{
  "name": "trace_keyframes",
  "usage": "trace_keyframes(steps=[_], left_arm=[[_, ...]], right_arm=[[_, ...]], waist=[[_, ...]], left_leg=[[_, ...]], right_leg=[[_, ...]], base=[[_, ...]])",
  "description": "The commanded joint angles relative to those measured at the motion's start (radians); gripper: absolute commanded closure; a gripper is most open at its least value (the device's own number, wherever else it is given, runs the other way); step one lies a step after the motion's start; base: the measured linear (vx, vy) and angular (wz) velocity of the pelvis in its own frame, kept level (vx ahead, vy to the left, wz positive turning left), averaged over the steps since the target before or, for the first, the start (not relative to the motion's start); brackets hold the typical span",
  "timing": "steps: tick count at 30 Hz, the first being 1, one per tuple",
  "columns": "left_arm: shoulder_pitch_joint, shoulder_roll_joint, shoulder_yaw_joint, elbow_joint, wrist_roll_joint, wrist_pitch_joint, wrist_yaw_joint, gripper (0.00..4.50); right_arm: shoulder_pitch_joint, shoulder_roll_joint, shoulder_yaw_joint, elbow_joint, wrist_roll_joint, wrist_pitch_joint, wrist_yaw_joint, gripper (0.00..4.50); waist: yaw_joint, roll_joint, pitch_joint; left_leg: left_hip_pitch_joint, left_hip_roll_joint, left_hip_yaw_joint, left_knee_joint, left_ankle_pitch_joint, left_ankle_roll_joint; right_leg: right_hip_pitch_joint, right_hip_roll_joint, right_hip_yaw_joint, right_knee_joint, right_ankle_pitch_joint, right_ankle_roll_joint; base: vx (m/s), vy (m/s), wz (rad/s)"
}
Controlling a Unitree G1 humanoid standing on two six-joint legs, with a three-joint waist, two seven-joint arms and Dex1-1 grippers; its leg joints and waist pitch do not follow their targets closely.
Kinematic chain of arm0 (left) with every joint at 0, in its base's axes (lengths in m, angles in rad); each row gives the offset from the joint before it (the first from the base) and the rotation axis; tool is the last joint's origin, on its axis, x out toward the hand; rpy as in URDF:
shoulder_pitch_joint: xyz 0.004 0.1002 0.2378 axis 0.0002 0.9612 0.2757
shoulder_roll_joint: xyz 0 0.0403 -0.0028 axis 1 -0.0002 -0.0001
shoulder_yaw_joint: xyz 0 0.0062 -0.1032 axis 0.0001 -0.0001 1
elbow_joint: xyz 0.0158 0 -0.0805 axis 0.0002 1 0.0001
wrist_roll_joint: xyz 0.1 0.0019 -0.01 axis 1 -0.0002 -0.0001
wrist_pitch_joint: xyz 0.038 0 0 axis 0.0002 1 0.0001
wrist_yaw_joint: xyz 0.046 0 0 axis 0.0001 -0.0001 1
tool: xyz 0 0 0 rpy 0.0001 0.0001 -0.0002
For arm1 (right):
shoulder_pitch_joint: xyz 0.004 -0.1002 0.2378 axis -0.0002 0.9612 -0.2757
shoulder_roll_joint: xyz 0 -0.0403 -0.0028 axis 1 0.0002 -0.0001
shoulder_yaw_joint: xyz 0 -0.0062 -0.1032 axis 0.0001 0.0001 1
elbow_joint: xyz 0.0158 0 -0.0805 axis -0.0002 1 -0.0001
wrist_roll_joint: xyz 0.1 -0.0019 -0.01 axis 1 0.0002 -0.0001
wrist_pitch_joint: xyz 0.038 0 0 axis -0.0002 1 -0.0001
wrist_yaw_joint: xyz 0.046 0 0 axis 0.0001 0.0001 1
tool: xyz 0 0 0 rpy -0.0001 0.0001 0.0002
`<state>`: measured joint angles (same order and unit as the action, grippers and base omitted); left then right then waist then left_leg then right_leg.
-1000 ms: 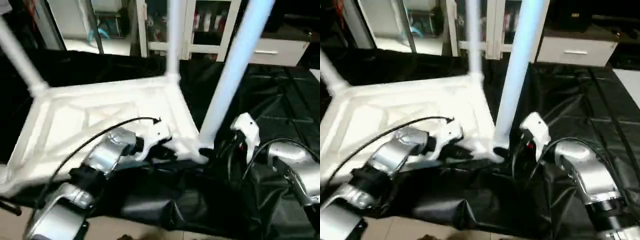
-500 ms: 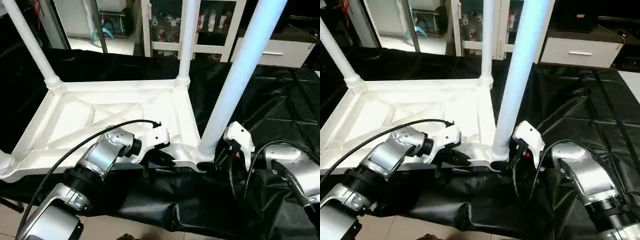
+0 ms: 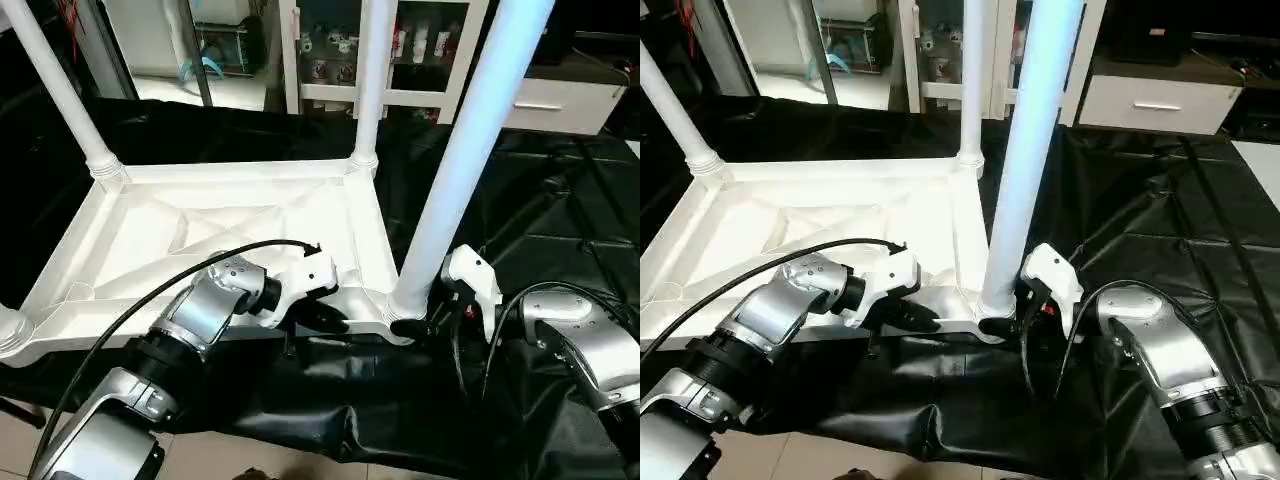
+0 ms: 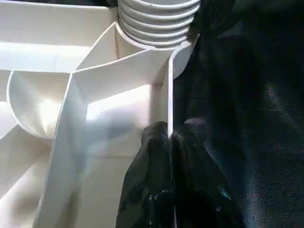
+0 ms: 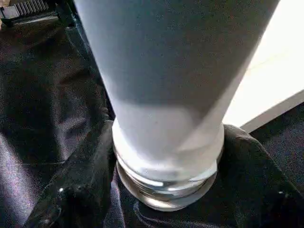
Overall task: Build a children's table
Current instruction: Rotate leg to tighten
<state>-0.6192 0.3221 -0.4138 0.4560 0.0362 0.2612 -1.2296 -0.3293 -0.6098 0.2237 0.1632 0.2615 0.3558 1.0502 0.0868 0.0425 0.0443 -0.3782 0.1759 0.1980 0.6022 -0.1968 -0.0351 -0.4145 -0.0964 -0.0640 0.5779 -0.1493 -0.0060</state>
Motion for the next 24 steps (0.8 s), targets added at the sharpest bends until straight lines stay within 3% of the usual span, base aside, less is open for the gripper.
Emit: trace_keyframes(steps=[1, 7, 10, 11, 13, 16, 19, 20, 21, 22, 23, 24], left_arm=[[0.017, 0.007, -0.024, -0.016, 0.003, 0.013, -0.019, 4.5], [0.02, -0.008, -0.011, -0.003, 0.003, 0.031, 0.018, 4.5], [0.01, -0.047, 0.02, 0.037, 0.004, 0.044, 0.102, 4.5], [0.002, -0.075, 0.044, 0.064, -0.001, 0.05, 0.156, 4.5], [-0.032, -0.151, 0.099, 0.141, -0.011, 0.06, 0.294, 4.5], [-0.058, -0.194, 0.133, 0.183, -0.024, 0.069, 0.369, 4.5], [-0.084, -0.231, 0.165, 0.22, -0.037, 0.075, 0.439, 4.5], [-0.098, -0.248, 0.182, 0.241, -0.041, 0.076, 0.478, 4.5], [-0.144, -0.291, 0.217, 0.313, -0.032, 0.07, 0.601, 4.5], [-0.156, -0.302, 0.226, 0.334, -0.028, 0.067, 0.636, 4.5], [-0.166, -0.31, 0.231, 0.351, -0.024, 0.062, 0.663, 4.5], [-0.178, -0.321, 0.235, 0.373, -0.017, 0.053, 0.692, 4.5]], right_arm=[[-0.021, 0.002, -0.006, 0.007, -0.014, -0.018, 0.002, 1.71], [-0.012, 0.044, -0.013, 0.055, -0.049, -0.034, -0.081, 1.75], [-0.022, 0.096, -0.032, 0.131, -0.084, -0.043, -0.202, 1.75], [-0.027, 0.13, -0.052, 0.167, -0.086, -0.035, -0.271, 1.76], [-0.033, 0.221, -0.093, 0.238, -0.085, -0.018, -0.423, 1.76], [-0.043, 0.276, -0.111, 0.278, -0.099, -0.02, -0.522, 1.76], [-0.063, 0.325, -0.126, 0.322, -0.114, -0.032, -0.612, 1.76], [-0.079, 0.352, -0.139, 0.353, -0.121, -0.037, -0.667, 1.76], [-0.13, 0.421, -0.151, 0.446, -0.159, -0.062, -0.836, 1.76], [-0.144, 0.439, -0.154, 0.471, -0.17, -0.068, -0.887, 1.76], [-0.157, 0.459, -0.163, 0.492, -0.172, -0.07, -0.933, 1.77], [-0.173, 0.483, -0.172, 0.518, -0.175, -0.072, -0.976, 1.77]], waist=[[-0.001, -0.01, -0.068], [-0.002, -0.012, -0.068], [-0.014, -0.012, -0.057], [-0.025, -0.014, -0.053], [-0.035, -0.015, -0.054], [-0.044, -0.013, -0.055], [-0.05, -0.012, -0.057], [-0.05, -0.009, -0.058], [-0.053, -0.003, -0.058], [-0.056, -0.003, -0.058], [-0.06, -0.004, -0.06], [-0.059, -0.003, -0.06]], left_leg=[[0.018, 0.055, -0.023, -0.073, -0.173, 0.065], [0.017, 0.054, -0.022, -0.071, -0.169, 0.071], [0.016, 0.049, -0.023, -0.078, -0.233, 0.043], [0.026, 0.046, -0.026, -0.083, -0.304, 0.014], [0.031, 0.043, -0.03, -0.082, -0.345, -0.002], [0.029, 0.041, -0.035, -0.086, -0.357, -0.009], [0.028, 0.038, -0.031, -0.084, -0.346, 0.001], [0.026, 0.039, -0.033, -0.085, -0.343, 0.0], [0.025, 0.038, -0.033, -0.085, -0.341, 0.001], [0.027, 0.035, -0.03, -0.083, -0.342, -0.006], [0.028, 0.034, -0.036, -0.085, -0.36, -0.019], [0.028, 0.034, -0.035, -0.085, -0.358, -0.015]], right_leg=[[0.056, -0.054, 0.037, -0.048, -0.178, -0.252], [0.056, -0.055, 0.036, -0.047, -0.178, -0.256], [0.053, -0.056, 0.034, -0.062, -0.284, -0.237], [0.05, -0.054, 0.031, -0.077, -0.407, -0.199], [0.048, -0.054, 0.028, -0.084, -0.464, -0.178], [0.047, -0.051, 0.026, -0.087, -0.469, -0.157], [0.044, -0.05, 0.028, -0.09, -0.444, -0.161], [0.046, -0.052, 0.028, -0.088, -0.436, -0.163], [0.047, -0.051, 0.026, -0.087, -0.428, -0.166], [0.039, -0.05, 0.026, -0.09, -0.429, -0.169], [0.046, -0.05, 0.022, -0.089, -0.44, -0.164], [0.044, -0.049, 0.023, -0.091, -0.434, -0.161]], base=[[0.0, 0.0, 0.0], [0.0, 0.0, 0.0], [0.0, 0.0, 0.0], [0.0, 0.0, 0.0], [0.0, 0.0, 0.0], [0.0, 0.0, 0.0], [0.0, 0.0, 0.0], [0.0, 0.0, 0.0], [0.0, 0.0, 0.0], [0.0, 0.0, 0.0], [0.0, 0.0, 0.0], [0.0, 0.0, 0.0]])
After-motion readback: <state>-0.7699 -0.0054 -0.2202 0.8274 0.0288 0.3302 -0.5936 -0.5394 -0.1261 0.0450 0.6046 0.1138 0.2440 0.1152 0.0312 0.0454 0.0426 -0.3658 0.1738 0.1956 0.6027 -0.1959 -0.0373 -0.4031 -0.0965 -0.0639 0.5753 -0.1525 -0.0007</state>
